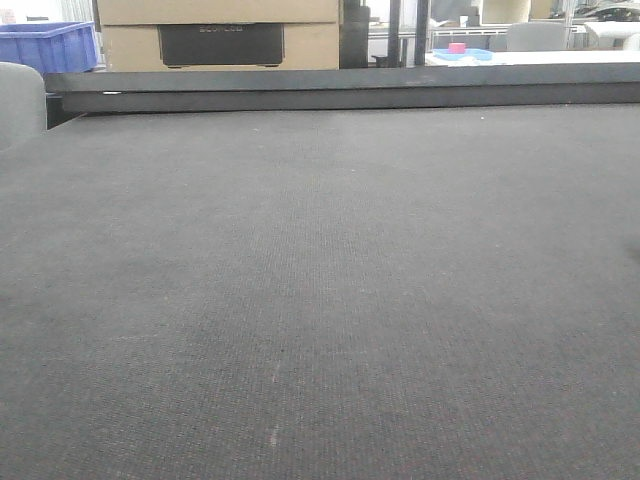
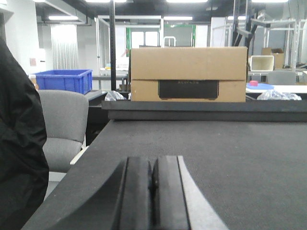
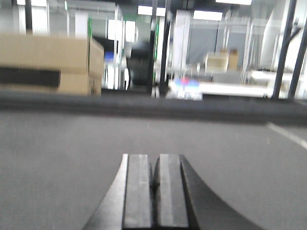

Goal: Place valve from conveyor to right shelf box
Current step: 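Lower both grippers over the two white valves on the conveyor, then close the left and right grippers around each white valve body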

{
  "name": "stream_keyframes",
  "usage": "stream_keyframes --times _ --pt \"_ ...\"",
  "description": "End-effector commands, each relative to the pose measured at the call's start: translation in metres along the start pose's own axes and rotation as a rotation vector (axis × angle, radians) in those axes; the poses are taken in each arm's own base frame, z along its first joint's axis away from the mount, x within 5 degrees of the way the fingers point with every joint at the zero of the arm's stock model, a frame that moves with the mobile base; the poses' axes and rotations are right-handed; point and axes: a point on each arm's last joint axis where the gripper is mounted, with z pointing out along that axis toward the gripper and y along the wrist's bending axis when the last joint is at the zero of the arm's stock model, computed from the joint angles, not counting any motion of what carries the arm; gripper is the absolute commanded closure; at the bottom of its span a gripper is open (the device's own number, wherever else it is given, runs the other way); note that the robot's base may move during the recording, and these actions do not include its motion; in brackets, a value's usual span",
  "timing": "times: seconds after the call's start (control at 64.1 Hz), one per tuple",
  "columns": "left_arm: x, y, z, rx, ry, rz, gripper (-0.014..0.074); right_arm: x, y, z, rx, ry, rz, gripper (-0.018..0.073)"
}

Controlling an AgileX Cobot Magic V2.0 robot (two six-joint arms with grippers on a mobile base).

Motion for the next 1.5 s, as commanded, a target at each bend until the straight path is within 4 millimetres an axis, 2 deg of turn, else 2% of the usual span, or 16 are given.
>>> stream_keyframes --times 0.0,0.125,0.203,0.265,0.327,0.39,0.468,0.483,0.53,0.671,0.873,0.982,1.06,1.232,1.481 --pt "-0.016 0.000 -0.001 0.001 -0.057 -0.015 0.0708 -0.021 -0.001 -0.001 0.008 -0.077 0.004 0.0722" --pt "-0.053 0.002 -0.003 0.002 -0.035 -0.015 0.0693 -0.064 0.002 -0.006 -0.014 -0.071 0.002 0.0721" --pt "-0.073 0.002 -0.001 0.004 0.041 -0.015 0.0610 -0.088 0.003 -0.008 -0.024 -0.049 -0.004 0.0687" --pt "-0.092 0.003 0.003 0.004 0.097 -0.009 0.0474 -0.102 0.003 -0.005 -0.032 -0.009 -0.006 0.0571" --pt "-0.104 0.003 0.012 0.007 0.185 -0.014 0.0310 -0.117 0.004 0.003 -0.037 0.037 -0.007 0.0375" --pt "-0.116 0.003 0.021 0.008 0.229 -0.014 0.0166 -0.123 0.004 0.014 -0.038 0.073 -0.006 0.0199" --pt "-0.125 0.004 0.033 0.010 0.300 -0.014 0.0048 -0.127 0.004 0.028 -0.038 0.115 -0.008 -0.0004" --pt "-0.126 0.003 0.035 0.013 0.311 -0.014 0.0031 -0.127 0.004 0.030 -0.036 0.124 -0.014 -0.0017" --pt "-0.132 0.002 0.041 0.030 0.336 -0.023 -0.0008 -0.125 0.004 0.041 -0.036 0.160 -0.016 -0.0010" --pt "-0.144 -0.004 0.055 0.110 0.455 -0.027 -0.0003 -0.123 0.004 0.063 -0.040 0.264 -0.015 -0.0010" --pt "-0.161 -0.012 0.091 0.139 0.730 -0.074 -0.0003 -0.138 0.007 0.102 -0.073 0.558 -0.019 -0.0010" --pt "-0.158 -0.016 0.116 0.130 0.885 -0.078 -0.0003 -0.142 0.009 0.124 -0.089 0.710 -0.019 -0.0010" --pt "-0.149 -0.018 0.131 0.127 1.000 -0.069 -0.0003 -0.136 0.009 0.138 -0.100 0.848 -0.021 -0.0010" --pt "-0.113 -0.025 0.167 0.121 1.223 -0.044 -0.0003 -0.114 0.010 0.164 -0.120 1.112 -0.017 -0.0010" --pt "-0.061 -0.030 0.201 0.099 1.430 0.001 -0.0003 -0.076 0.011 0.189 -0.145 1.279 -0.036 -0.0010"
